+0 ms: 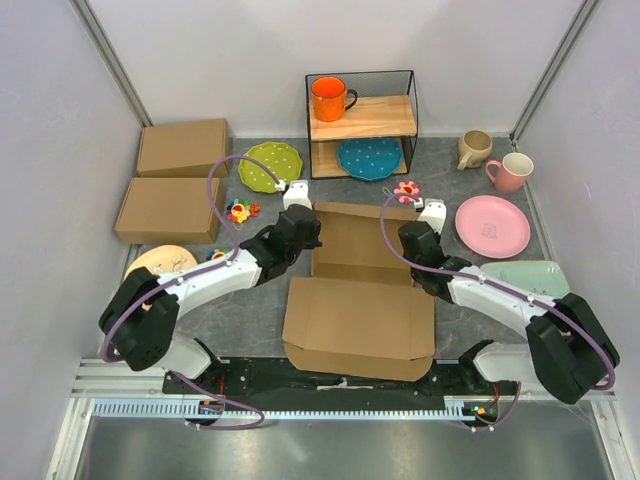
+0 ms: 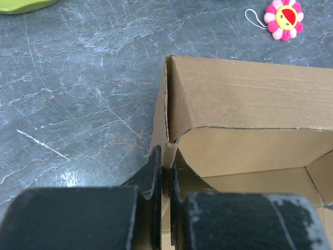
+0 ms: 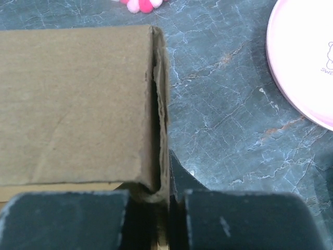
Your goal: Fold the paper box
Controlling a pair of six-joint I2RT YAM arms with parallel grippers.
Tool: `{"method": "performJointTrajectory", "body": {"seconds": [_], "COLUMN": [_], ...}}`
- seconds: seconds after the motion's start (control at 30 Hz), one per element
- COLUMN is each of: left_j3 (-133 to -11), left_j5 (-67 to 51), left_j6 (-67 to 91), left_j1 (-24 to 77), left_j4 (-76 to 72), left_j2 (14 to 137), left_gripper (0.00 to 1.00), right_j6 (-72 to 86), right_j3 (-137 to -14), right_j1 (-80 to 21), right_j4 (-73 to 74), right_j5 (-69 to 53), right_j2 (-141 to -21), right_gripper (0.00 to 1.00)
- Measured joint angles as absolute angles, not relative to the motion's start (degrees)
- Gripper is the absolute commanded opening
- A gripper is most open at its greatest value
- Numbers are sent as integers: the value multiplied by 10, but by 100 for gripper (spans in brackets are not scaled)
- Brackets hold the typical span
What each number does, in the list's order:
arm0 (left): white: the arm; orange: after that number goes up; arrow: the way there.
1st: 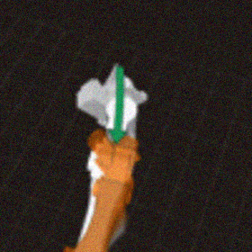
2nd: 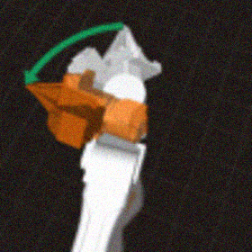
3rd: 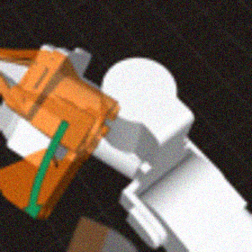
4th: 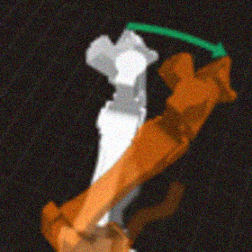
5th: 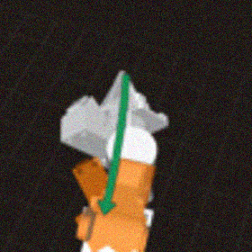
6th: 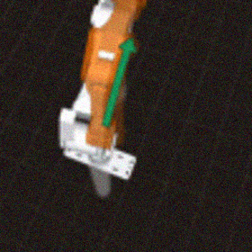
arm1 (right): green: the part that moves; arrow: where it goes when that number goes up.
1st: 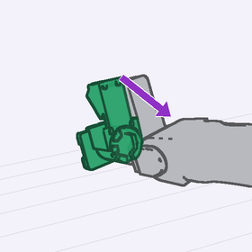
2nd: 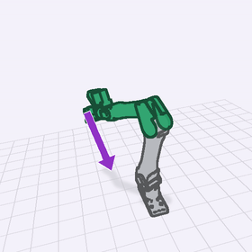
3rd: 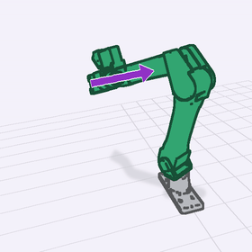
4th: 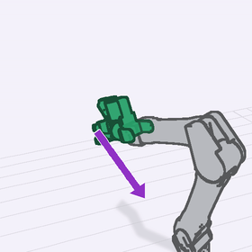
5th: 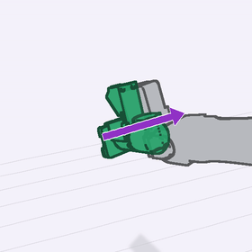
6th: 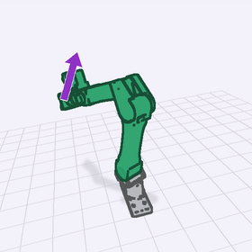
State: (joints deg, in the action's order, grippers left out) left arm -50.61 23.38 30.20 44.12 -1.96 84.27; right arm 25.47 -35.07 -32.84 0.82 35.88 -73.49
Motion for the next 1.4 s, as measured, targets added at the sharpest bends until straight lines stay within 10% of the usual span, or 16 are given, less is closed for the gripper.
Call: {"method": "performJointTrajectory", "body": {"seconds": [0.5,0.87,1.0,1.1,1.4], "left_j3": [-296,-364,-333,-291,-282], "left_j5": [250,290,284,294,303], "left_j6": [211,121,122,123,119], "left_j1": [453,426,427,427,426], "left_j4": [-413,-555,-618,-682,-684], "left_j2": [810,958,966,966,959], "left_gripper": [2,2,2,2,2], "right_j6": [161,170,197,227,253], "right_j3": [-259,-300,-296,-288,-286], "right_j1": [-343,-326,-313,-301,-296], "right_j4": [-208,-364,-387,-382,-237], "right_j5": [393,438,427,416,388], "right_j2": [-691,-858,-868,-856,-748], "right_gripper": [0,2,52,71,86]}}
